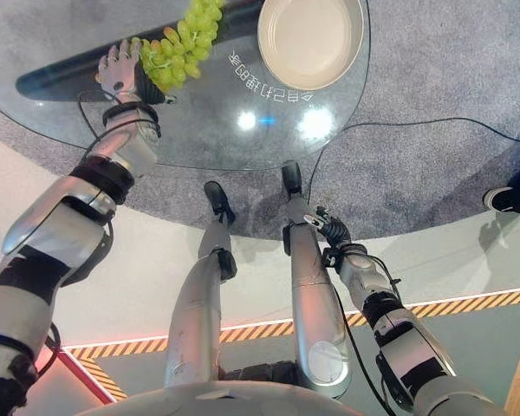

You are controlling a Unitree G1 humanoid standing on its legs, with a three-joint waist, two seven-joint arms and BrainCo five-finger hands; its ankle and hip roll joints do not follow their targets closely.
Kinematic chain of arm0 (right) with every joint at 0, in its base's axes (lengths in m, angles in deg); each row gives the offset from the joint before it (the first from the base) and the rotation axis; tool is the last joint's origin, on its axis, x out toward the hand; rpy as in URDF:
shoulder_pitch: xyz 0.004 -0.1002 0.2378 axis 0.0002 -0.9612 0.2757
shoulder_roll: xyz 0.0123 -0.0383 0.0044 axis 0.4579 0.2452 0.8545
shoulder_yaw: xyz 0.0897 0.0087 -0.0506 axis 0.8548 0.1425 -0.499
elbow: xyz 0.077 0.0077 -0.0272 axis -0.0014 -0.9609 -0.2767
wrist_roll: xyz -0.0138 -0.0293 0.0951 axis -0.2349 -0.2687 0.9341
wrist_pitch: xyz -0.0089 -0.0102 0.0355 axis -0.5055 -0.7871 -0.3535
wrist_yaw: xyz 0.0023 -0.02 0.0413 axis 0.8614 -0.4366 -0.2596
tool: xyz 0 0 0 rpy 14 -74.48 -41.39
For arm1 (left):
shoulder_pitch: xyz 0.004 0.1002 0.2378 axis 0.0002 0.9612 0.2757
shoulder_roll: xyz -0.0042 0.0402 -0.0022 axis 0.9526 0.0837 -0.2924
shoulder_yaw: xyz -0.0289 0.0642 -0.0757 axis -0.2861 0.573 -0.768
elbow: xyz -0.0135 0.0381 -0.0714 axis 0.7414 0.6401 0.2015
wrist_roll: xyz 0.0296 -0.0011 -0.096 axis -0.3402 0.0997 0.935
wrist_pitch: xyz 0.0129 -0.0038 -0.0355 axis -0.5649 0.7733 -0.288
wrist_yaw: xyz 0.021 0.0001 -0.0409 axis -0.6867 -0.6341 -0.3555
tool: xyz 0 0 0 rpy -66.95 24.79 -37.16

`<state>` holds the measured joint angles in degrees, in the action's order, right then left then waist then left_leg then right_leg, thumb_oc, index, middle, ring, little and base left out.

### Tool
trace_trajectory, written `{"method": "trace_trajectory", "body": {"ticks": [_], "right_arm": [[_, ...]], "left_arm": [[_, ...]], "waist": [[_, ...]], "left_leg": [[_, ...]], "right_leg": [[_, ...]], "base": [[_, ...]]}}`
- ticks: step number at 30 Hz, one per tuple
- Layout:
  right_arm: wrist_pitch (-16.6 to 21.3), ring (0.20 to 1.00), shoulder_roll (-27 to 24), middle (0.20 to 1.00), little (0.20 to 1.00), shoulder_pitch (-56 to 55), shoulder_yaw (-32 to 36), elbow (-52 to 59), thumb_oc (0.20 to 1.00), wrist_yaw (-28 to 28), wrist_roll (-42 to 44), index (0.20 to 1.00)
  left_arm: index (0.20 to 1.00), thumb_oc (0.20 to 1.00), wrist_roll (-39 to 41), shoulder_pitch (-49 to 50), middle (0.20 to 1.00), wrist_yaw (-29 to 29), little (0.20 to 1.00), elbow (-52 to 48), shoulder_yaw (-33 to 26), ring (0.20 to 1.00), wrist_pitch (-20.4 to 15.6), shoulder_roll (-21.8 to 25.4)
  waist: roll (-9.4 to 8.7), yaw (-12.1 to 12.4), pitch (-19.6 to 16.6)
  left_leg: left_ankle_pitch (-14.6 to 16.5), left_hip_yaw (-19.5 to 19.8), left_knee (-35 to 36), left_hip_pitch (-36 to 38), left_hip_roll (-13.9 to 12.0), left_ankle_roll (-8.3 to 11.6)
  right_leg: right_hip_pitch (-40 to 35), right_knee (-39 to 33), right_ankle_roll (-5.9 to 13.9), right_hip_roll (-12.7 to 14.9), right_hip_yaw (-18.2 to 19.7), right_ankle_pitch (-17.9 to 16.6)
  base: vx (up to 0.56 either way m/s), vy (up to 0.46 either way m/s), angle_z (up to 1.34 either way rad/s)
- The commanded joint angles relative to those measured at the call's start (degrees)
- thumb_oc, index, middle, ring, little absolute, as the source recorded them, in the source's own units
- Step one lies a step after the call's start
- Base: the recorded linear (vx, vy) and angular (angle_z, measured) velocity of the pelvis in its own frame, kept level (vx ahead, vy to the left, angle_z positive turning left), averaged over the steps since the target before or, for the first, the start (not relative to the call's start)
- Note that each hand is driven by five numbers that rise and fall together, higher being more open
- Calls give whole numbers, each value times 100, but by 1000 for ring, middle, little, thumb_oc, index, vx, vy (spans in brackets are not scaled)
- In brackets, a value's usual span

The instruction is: Pick up fruits into the plate

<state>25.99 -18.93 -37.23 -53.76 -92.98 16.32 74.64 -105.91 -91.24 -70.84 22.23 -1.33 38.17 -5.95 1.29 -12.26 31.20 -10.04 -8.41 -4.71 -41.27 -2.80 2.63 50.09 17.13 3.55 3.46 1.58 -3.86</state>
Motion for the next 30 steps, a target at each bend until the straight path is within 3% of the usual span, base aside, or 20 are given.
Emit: {"method": "trace_trajectory", "body": {"ticks": [1, 3, 11, 12, 13, 30], "right_arm": [[219, 1000, 139, 1000, 1000, -279, -130, 280, 1000, -17, 304, 1000], [262, 1000, 147, 1000, 1000, -295, -136, 424, 1000, -27, 413, 1000], [349, 1000, 156, 1000, 1000, -310, -166, 514, 1000, -163, 760, 1000], [351, 1000, 150, 1000, 1000, -308, -164, 507, 1000, -183, 778, 1000], [347, 1000, 145, 1000, 1000, -315, -165, 521, 1000, -194, 793, 1000], [433, 1000, 166, 1000, 1000, -297, -221, 577, 1000, -220, 842, 1000]], "left_arm": [[1000, 1000, -180, -225, 1000, 48, 1000, 569, 64, 1000, 209, 28], [1000, 1000, -178, -379, 1000, 36, 1000, 761, 146, 1000, 381, -34], [1000, 1000, -137, -742, 1000, -39, 1000, 1392, 315, 1000, 447, -105], [555, 555, -165, -764, 555, -10, 555, 1416, 337, 555, 454, -107], [200, 200, -194, -787, 200, 31, 200, 1441, 362, 200, 458, -107], [200, 200, -164, -789, 200, 149, 200, 1536, 480, 200, 474, -201]], "waist": [[-404, -52, -141], [-467, -139, -141], [-600, -288, -141], [-605, -294, -141], [-611, -306, -141], [-586, -306, -141]], "left_leg": [[799, 161, -898, -223, 290, -25], [817, 133, -946, -375, 279, -9], [849, 108, -990, -603, 244, 29], [848, 108, -992, -612, 242, 32], [852, 109, -992, -619, 245, 32], [821, 101, -898, -577, 284, 28]], "right_leg": [[-42, -320, 38, -340, 124, -309], [123, -312, 36, -367, 153, -340], [359, -332, 47, -416, 200, -379], [364, -337, 47, -417, 201, -383], [379, -342, 48, -420, 206, -392], [337, -394, 34, -455, 227, -392]], "base": [[3, -36, -4], [5, -36, -7], [0, -6, -2], [2, -20, -6], [4, -13, -8], [1, 0, -1]]}}
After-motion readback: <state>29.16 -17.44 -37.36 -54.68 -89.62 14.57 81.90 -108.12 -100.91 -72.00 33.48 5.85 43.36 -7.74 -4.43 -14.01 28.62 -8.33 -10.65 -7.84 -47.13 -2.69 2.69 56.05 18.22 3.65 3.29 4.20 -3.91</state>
